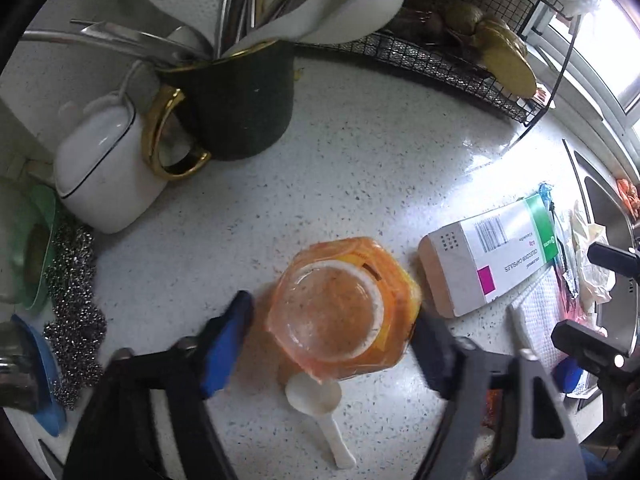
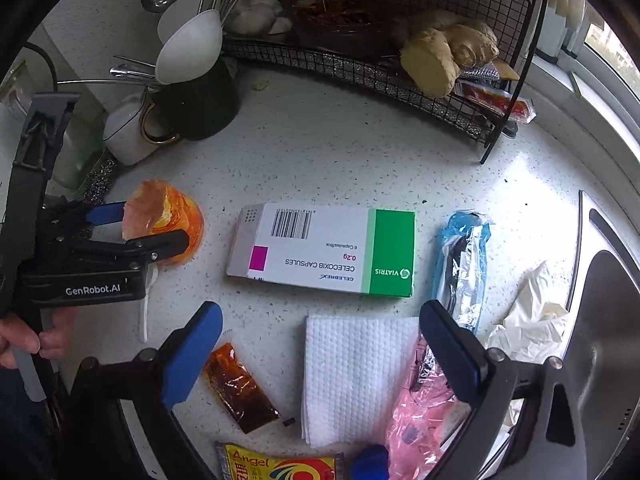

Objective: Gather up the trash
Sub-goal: 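Grasp the orange plastic cup with the left gripper while the right gripper grasps the white medicine box, then lift the orange cup and white box and carry both down toward the red bin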

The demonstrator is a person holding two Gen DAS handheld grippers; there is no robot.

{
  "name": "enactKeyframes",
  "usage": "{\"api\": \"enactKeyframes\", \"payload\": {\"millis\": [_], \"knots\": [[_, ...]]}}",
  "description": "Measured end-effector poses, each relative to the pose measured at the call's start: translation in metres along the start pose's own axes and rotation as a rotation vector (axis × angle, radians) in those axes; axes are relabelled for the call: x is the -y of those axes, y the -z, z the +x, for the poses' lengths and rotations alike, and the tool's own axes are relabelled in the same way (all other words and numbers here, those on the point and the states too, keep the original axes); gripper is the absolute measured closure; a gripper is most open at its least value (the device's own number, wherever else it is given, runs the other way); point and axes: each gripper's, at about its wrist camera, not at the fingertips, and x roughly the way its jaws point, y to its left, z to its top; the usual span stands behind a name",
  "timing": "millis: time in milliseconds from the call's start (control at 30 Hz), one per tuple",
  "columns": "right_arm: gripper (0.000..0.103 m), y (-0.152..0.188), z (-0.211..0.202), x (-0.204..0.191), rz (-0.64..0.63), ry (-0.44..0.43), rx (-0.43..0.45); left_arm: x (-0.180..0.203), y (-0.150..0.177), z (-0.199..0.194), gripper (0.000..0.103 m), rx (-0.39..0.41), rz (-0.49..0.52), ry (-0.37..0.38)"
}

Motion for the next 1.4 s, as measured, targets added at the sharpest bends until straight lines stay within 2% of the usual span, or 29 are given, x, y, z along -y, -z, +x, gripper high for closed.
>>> {"api": "enactKeyframes", "payload": {"millis": [133, 233, 333, 467, 733, 867, 967, 1033, 1067, 1167, 1300, 1400], "knots": [[0.004, -0.006, -0.002, 0.003, -0.051, 0.013, -0.001, 0.006, 0.001, -0.011, 0.041, 0.031, 0.004, -0.023], [0.004, -0.011, -0.005, 0.008, -0.080, -0.017, -0.011, 0.009, 0.006, -0.033, 0.041, 0.068, -0.012, -0.023], [0.004, -0.019, -0.007, 0.008, -0.149, -0.035, -0.014, 0.013, 0.010, -0.058, 0.041, 0.100, -0.029, -0.014], [0.004, -0.032, -0.002, 0.000, -0.262, -0.070, -0.030, 0.015, 0.021, -0.074, 0.041, 0.099, -0.072, -0.001], [0.004, -0.048, 0.042, -0.029, -0.521, -0.101, -0.094, 0.004, 0.027, -0.054, 0.041, 0.041, -0.137, -0.005], [0.004, -0.050, 0.069, -0.041, -0.646, -0.119, -0.141, 0.003, 0.028, -0.041, 0.041, 0.012, -0.132, -0.014], [0.004, -0.049, 0.083, -0.045, -0.688, -0.120, -0.156, 0.001, 0.029, -0.034, 0.041, -0.001, -0.138, -0.018], [0.012, -0.046, 0.091, -0.048, -0.702, -0.126, -0.175, 0.000, 0.031, -0.031, 0.041, -0.007, -0.148, -0.015], [0.013, -0.044, 0.091, -0.048, -0.708, -0.129, -0.149, 0.000, 0.032, -0.029, 0.041, -0.011, -0.151, -0.020], [0.031, -0.040, 0.089, -0.048, -0.692, -0.135, -0.125, 0.000, 0.034, -0.030, 0.041, -0.011, -0.161, -0.025], [0.035, -0.032, 0.073, -0.049, -0.667, -0.110, -0.053, 0.007, 0.038, -0.045, 0.041, 0.017, -0.158, -0.025], [0.036, -0.022, 0.044, -0.050, -0.638, -0.104, 0.010, 0.018, 0.041, -0.066, 0.041, 0.048, -0.141, -0.030]]}}
